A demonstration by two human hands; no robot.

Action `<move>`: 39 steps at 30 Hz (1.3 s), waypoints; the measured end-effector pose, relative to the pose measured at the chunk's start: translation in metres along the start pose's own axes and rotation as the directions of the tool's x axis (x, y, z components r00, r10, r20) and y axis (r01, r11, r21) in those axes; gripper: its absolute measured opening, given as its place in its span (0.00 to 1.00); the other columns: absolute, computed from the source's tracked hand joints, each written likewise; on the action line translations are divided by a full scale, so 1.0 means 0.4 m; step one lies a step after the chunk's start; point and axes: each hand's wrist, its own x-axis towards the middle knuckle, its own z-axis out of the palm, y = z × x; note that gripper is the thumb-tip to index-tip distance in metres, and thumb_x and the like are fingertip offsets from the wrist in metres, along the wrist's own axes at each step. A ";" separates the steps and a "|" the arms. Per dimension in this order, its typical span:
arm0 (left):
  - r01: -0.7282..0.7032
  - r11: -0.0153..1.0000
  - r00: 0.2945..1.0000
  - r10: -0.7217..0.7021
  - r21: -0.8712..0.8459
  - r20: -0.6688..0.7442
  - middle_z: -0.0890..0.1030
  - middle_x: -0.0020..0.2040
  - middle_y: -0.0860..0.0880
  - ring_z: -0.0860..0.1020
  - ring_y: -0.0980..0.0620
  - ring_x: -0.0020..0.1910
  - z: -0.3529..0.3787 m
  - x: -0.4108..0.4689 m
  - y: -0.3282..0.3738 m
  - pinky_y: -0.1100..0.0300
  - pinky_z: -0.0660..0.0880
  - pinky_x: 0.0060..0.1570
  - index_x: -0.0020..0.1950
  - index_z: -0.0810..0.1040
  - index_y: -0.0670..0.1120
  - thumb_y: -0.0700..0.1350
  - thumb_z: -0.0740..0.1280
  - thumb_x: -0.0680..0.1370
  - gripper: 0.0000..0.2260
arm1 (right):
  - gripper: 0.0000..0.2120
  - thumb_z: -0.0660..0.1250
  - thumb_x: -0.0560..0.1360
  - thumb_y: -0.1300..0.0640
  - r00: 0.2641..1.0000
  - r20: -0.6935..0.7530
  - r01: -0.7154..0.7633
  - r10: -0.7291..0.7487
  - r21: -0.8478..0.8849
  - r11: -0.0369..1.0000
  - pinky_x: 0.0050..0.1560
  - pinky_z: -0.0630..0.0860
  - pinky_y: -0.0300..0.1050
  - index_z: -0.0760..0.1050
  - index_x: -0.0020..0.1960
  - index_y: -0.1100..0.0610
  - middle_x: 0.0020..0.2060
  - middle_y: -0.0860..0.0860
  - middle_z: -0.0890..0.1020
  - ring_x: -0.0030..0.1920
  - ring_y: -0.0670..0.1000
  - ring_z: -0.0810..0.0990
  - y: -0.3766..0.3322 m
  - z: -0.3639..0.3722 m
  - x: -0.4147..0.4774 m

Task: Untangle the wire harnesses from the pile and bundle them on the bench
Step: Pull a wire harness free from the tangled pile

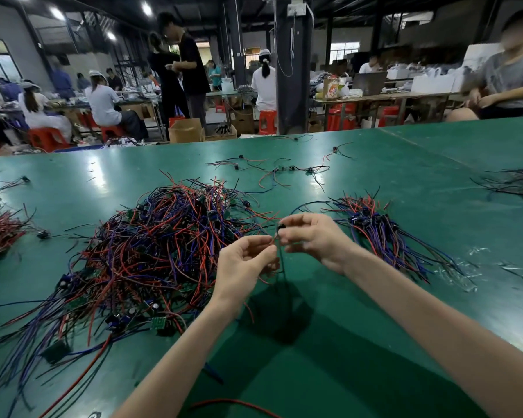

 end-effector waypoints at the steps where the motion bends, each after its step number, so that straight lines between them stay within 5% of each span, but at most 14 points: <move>1: 0.022 1.000 1.000 -0.022 -0.015 0.001 0.84 0.41 0.48 0.81 0.55 0.39 0.001 0.003 0.000 0.64 0.79 0.41 0.54 0.80 0.38 0.34 0.71 0.74 0.09 | 0.08 0.67 0.70 0.74 0.999 -0.048 -0.008 0.007 -0.021 1.000 0.29 0.78 0.38 0.75 0.43 0.63 0.29 0.53 0.80 0.26 0.47 0.78 -0.021 -0.007 0.041; 4: 0.080 0.996 0.997 -0.080 -0.035 -0.001 0.81 0.51 0.47 0.80 0.53 0.50 0.001 0.007 0.002 0.63 0.78 0.49 0.60 0.75 0.41 0.37 0.69 0.76 0.13 | 0.09 0.65 0.72 0.75 0.969 -0.245 0.045 -0.028 0.061 0.997 0.36 0.80 0.37 0.73 0.48 0.65 0.40 0.60 0.79 0.33 0.51 0.80 -0.105 -0.038 0.199; 7: 0.142 0.990 0.990 -0.142 -0.026 0.018 0.78 0.57 0.46 0.78 0.51 0.56 -0.005 0.008 -0.001 0.63 0.78 0.47 0.63 0.73 0.42 0.39 0.67 0.77 0.14 | 0.34 0.68 0.74 0.67 0.969 -0.247 0.062 -0.013 0.192 0.979 0.63 0.73 0.47 0.55 0.74 0.64 0.68 0.63 0.67 0.61 0.60 0.74 -0.160 -0.077 0.319; 9: 0.161 0.987 0.987 -0.161 0.008 0.026 0.78 0.57 0.45 0.78 0.50 0.55 -0.005 0.007 -0.006 0.62 0.78 0.46 0.60 0.74 0.44 0.39 0.67 0.78 0.12 | 0.39 0.69 0.75 0.60 0.965 -0.258 -0.052 0.046 -0.016 0.999 0.67 0.69 0.52 0.48 0.77 0.61 0.74 0.59 0.60 0.66 0.59 0.70 -0.155 -0.081 0.359; 11: 0.159 0.986 0.987 -0.159 0.059 0.007 0.79 0.53 0.45 0.79 0.47 0.53 0.003 0.009 -0.013 0.57 0.79 0.50 0.56 0.74 0.45 0.37 0.66 0.77 0.09 | 0.34 0.69 0.75 0.61 0.955 -0.295 -0.111 0.023 -0.285 0.952 0.55 0.76 0.47 0.56 0.74 0.64 0.65 0.58 0.71 0.52 0.51 0.75 -0.126 -0.051 0.380; 14: 0.157 0.986 0.988 -0.156 0.058 -0.020 0.78 0.50 0.44 0.77 0.46 0.49 0.010 0.012 -0.021 0.55 0.79 0.48 0.52 0.74 0.44 0.32 0.64 0.77 0.08 | 0.20 0.70 0.74 0.59 0.982 -0.176 -0.040 -0.064 -0.529 0.848 0.33 0.71 0.38 0.72 0.63 0.65 0.42 0.53 0.77 0.35 0.47 0.72 -0.087 0.044 0.381; 18: 0.169 0.984 0.985 -0.170 -0.064 -0.016 0.77 0.47 0.45 0.77 0.51 0.40 -0.006 0.014 -0.019 0.62 0.78 0.40 0.52 0.72 0.41 0.29 0.61 0.77 0.09 | 0.18 0.72 0.71 0.45 0.980 0.198 0.144 0.002 -0.718 0.681 0.35 0.72 0.38 0.78 0.52 0.57 0.44 0.53 0.81 0.40 0.48 0.77 -0.053 0.208 0.338; 22: 0.194 0.977 0.979 -0.199 -0.088 -0.053 0.77 0.47 0.43 0.78 0.51 0.39 -0.017 0.022 -0.017 0.59 0.78 0.43 0.55 0.72 0.38 0.29 0.58 0.77 0.10 | 0.11 0.74 0.70 0.56 0.953 0.301 0.292 -0.035 -0.878 0.379 0.49 0.75 0.40 0.82 0.50 0.60 0.47 0.55 0.84 0.47 0.51 0.80 -0.034 0.301 0.318; 25: 0.201 0.964 0.975 -0.213 -0.172 -0.056 0.77 0.46 0.42 0.78 0.50 0.39 -0.020 0.025 -0.012 0.62 0.80 0.39 0.55 0.71 0.37 0.28 0.56 0.77 0.10 | 0.08 0.70 0.72 0.62 0.959 0.214 0.280 -0.183 -0.800 0.530 0.48 0.77 0.45 0.81 0.49 0.65 0.41 0.57 0.82 0.38 0.51 0.78 -0.041 0.319 0.294; 29: 0.206 0.961 0.970 -0.226 -0.184 -0.094 0.77 0.49 0.41 0.80 0.47 0.43 -0.023 0.034 -0.011 0.63 0.80 0.38 0.57 0.71 0.36 0.29 0.56 0.78 0.11 | 0.05 0.67 0.74 0.67 0.960 0.046 0.280 -0.278 -0.253 0.926 0.44 0.79 0.44 0.73 0.48 0.63 0.37 0.56 0.79 0.35 0.51 0.78 -0.091 0.294 0.229; 34: 0.106 0.930 0.975 -0.166 -0.353 -0.147 0.75 0.51 0.41 0.79 0.47 0.41 -0.037 0.036 0.005 0.61 0.80 0.38 0.62 0.69 0.42 0.32 0.56 0.81 0.11 | 0.07 0.63 0.74 0.72 0.965 0.066 0.229 -0.252 0.247 0.942 0.42 0.80 0.44 0.70 0.46 0.62 0.41 0.58 0.78 0.39 0.54 0.79 -0.121 0.186 0.130; 39: 0.064 0.901 0.992 -0.104 -0.430 -0.070 0.80 0.51 0.41 0.81 0.49 0.40 -0.031 0.027 0.040 0.60 0.80 0.40 0.62 0.71 0.47 0.29 0.55 0.78 0.19 | 0.09 0.60 0.74 0.73 0.972 0.154 0.142 -0.175 0.204 0.969 0.44 0.81 0.44 0.71 0.46 0.60 0.42 0.57 0.81 0.40 0.54 0.81 -0.050 0.076 0.041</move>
